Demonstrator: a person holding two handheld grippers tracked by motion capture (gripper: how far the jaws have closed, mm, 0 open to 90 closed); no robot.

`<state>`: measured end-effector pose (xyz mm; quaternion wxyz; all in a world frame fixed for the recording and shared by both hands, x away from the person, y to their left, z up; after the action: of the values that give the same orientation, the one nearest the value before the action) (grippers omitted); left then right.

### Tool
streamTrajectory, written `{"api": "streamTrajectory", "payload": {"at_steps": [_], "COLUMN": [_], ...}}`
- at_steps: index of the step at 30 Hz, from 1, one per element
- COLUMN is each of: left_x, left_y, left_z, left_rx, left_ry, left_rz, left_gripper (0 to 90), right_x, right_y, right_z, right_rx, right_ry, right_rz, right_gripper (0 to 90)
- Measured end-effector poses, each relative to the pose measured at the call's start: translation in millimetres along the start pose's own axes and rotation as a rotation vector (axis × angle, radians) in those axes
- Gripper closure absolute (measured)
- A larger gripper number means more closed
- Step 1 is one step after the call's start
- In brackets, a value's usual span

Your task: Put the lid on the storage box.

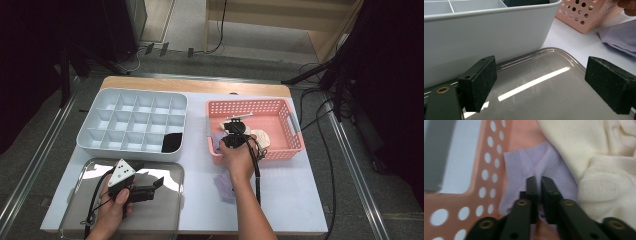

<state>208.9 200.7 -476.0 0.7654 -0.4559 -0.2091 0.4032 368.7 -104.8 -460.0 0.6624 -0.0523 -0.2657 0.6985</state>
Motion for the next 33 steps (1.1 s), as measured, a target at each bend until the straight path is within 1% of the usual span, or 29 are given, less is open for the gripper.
{"api": "streamTrajectory", "payload": {"at_steps": [2, 4, 5, 7, 8, 9, 11, 12, 14, 15, 17, 18, 20, 23, 25, 27, 28, 29, 31, 33], "left_x": [0.2, 0.2, 0.3, 0.2, 0.1, 0.0, -0.1, -0.1, -0.1, -0.1, -0.1, -0.1, -0.1, -0.2, -0.3, -0.4, -0.4, -0.4, -0.4, -0.4], "left_y": [0.0, -0.1, -0.1, -0.1, -0.1, -0.1, -0.1, -0.1, -0.1, -0.1, -0.1, -0.1, -0.1, -0.1, -0.1, -0.1, -0.1, -0.1, -0.1, -0.2], "left_z": [0.1, 0.1, 0.1, 0.0, -0.1, -0.2, -0.3, -0.3, -0.3, -0.3, -0.3, -0.3, -0.3, -0.3, -0.3, -0.3, -0.4, -0.4, -0.4, -0.4], "left_rx": [0.001, 0.001, 0.001, 0.002, 0.000, -0.001, -0.001, -0.001, -0.001, -0.001, -0.001, -0.001, -0.001, -0.002, -0.002, -0.002, -0.002, -0.002, 0.000, 0.000], "left_ry": [0.002, 0.002, 0.002, 0.000, 0.000, -0.001, -0.001, -0.002, -0.002, -0.002, -0.002, -0.002, -0.003, -0.003, -0.005, -0.006, -0.007, -0.007, -0.007, -0.007], "left_rz": [0.000, 0.001, 0.001, 0.000, 0.000, 0.000, 0.000, 0.000, -0.001, -0.001, 0.000, 0.000, 0.000, -0.001, -0.002, -0.003, -0.003, -0.003, -0.003, -0.003], "left_gripper": [11.0, 11.0, 11.0, 11.0, 11.1, 11.1, 11.1, 11.2, 11.3, 11.3, 11.3, 11.3, 11.4, 11.5, 11.5, 11.5, 11.5, 11.5, 11.5, 11.5], "right_x": [0.8, 1.1, 0.8, -0.5, -1.2, -1.3, -1.4, -1.6, -0.1, 0.3, -0.1, -1.1, -1.8, -3.4, -4.3, -5.9, -7.0, -7.7, -8.2, -8.8], "right_y": [1.9, 3.9, 4.9, 6.9, 8.0, 9.0, 10.1, 9.9, 9.3, 8.9, 9.6, 10.1, 12.1, 14.1, 15.3, 16.1, 16.7, 16.8, 18.1, 19.5], "right_z": [1.3, 3.2, 4.2, 6.6, 7.7, 8.9, 14.2, 16.2, 21.5, 24.1, 28.3, 29.8, 33.2, 41.0, 47.4, 53.5, 57.6, 59.5, 64.5, 66.8], "right_rx": [-0.042, -0.078, -0.095, -0.145, -0.179, -0.194, -0.248, -0.266, -0.298, -0.309, -0.338, -0.343, -0.378, -0.430, -0.468, -0.505, -0.526, -0.544, -0.568, -0.584], "right_ry": [-0.001, -0.016, -0.025, -0.040, -0.060, -0.061, -0.085, -0.093, -0.109, -0.103, -0.104, -0.107, -0.108, -0.132, -0.131, -0.144, -0.161, -0.168, -0.162, -0.175], "right_rz": [0.032, 0.039, 0.038, 0.034, 0.036, 0.032, 0.027, 0.035, 0.041, 0.051, 0.050, 0.053, 0.042, 0.043, 0.051, 0.053, 0.053, 0.061, 0.069, 0.088], "right_gripper": [89.3, 89.5, 89.6, 89.5, 89.5, 89.5, 89.5, 89.6, 89.6, 89.6, 89.5, 89.5, 89.5, 89.5, 89.5, 89.5, 89.4, 89.4, 89.3, 89.3]}}
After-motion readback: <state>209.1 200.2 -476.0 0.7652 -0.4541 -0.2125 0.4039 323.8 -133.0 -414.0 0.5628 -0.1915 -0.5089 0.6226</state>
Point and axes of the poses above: each handheld gripper's, and its own axes: z roughly backward along the jaws, y roughly out of its underside, x roughly to its left, the point moved 1 cm from there along -z, roughly forward along the jaws, and after that the axes turned 6 degrees about -z, right-handed, at the moved point
